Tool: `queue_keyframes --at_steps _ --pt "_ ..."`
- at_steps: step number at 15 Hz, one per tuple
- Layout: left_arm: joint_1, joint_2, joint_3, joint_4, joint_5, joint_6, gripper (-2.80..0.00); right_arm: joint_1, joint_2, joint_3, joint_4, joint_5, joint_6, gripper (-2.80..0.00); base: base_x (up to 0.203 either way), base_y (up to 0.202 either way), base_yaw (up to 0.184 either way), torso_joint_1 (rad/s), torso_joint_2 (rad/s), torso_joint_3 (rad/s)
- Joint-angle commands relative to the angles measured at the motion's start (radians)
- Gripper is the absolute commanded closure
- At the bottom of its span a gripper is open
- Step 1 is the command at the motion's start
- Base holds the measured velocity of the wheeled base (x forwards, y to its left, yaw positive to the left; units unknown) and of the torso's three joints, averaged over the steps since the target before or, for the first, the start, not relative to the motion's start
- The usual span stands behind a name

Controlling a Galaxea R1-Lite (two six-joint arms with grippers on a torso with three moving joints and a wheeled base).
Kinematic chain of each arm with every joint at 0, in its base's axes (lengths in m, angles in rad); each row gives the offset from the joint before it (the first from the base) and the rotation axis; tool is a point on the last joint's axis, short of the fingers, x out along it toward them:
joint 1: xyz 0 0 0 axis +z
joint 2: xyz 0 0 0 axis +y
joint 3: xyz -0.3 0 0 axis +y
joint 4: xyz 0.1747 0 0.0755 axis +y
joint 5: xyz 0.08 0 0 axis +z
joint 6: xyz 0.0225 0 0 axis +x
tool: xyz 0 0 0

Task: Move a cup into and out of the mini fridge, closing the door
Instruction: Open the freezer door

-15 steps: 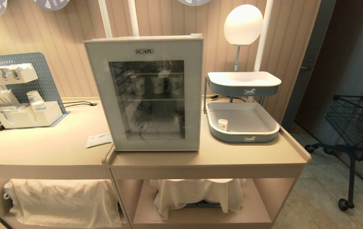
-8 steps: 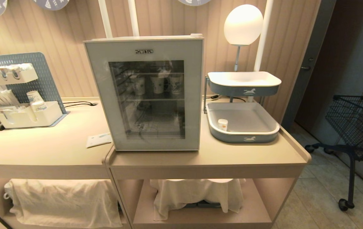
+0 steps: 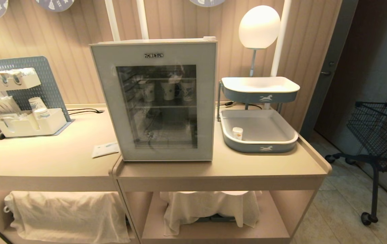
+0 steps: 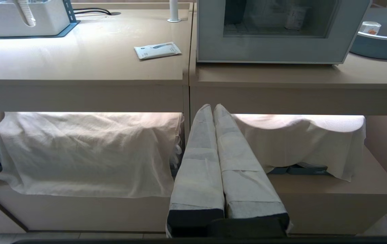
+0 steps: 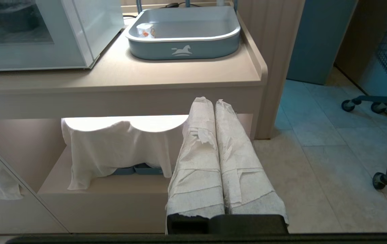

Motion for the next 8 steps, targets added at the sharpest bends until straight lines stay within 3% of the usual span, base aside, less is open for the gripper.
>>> queue_keyframes --at_steps 1,8 --pt "0.0 0.001 0.0 0.0 0.001 0.0 0.0 0.0 0.003 0.0 0.0 -0.003 0.004 0.0 0.094 0.0 -0.002 0.002 -0.01 0.005" --pt "0.0 0.001 0.0 0.001 0.0 0.0 0.0 0.0 0.003 0.0 0.0 -0.003 0.008 0.0 0.177 0.0 0.001 0.0 0.0 0.002"
